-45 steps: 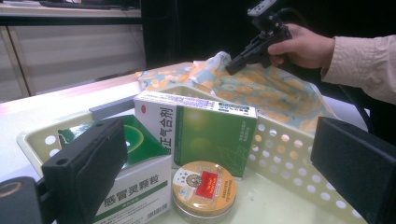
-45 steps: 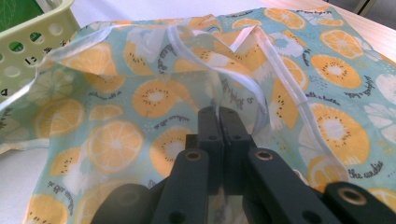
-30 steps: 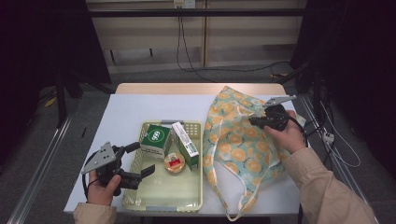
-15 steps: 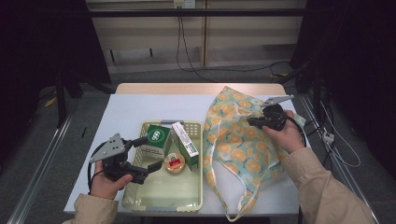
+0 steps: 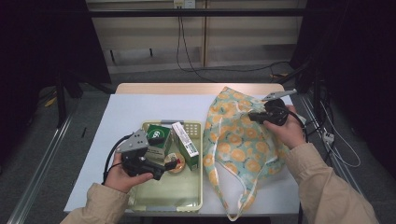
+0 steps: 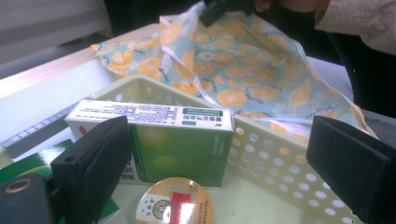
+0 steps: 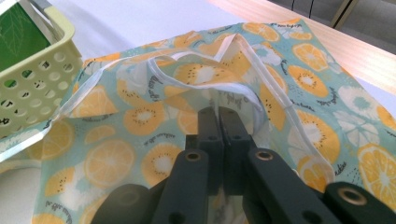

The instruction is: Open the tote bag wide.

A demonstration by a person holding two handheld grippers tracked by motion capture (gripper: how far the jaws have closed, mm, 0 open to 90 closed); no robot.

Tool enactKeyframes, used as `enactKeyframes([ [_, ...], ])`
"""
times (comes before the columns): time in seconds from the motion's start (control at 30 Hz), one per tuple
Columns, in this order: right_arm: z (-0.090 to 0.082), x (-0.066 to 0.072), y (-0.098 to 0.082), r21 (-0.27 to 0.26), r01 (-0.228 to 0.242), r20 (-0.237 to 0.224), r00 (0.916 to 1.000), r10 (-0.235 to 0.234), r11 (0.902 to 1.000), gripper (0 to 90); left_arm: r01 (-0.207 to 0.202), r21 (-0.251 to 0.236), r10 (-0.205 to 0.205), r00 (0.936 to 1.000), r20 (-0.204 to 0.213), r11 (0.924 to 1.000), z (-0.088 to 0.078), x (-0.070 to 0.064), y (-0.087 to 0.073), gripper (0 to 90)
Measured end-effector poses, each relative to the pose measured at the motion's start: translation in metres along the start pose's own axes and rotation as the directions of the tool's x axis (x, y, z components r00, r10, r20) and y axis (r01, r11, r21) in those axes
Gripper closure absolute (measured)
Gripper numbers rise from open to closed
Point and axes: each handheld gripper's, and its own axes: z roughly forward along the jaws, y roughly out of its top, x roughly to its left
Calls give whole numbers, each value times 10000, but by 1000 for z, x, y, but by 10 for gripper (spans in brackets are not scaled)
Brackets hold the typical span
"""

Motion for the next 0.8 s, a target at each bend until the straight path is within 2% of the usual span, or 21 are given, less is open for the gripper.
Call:
enactKeyframes([
  [0.07,-1,-2,1,-14,-57,15,10000,57,10000,893,-100,198,100,9999,-9,9998,4,1,0,65],
  [0.27,-1,-7,4,-54,-249,70,9997,249,9997,893,60,773,-65,10000,59,9970,14,7,-6,66],
  [0.4,0,-6,7,-7,-131,52,9999,131,9999,893,70,1004,-90,9998,201,9949,21,6,-11,69],
  [0.57,2,-6,7,40,-134,14,9999,134,9999,893,-33,1482,-11,9996,295,9890,33,5,-14,72],
  [0.77,2,-9,7,17,-302,-16,9995,302,9995,893,-44,1749,-23,9993,385,9846,44,8,-21,72],
  [0.8,2,-10,7,42,-293,-14,9996,294,9996,893,-50,1920,-25,9993,385,9814,46,9,-23,72],
])
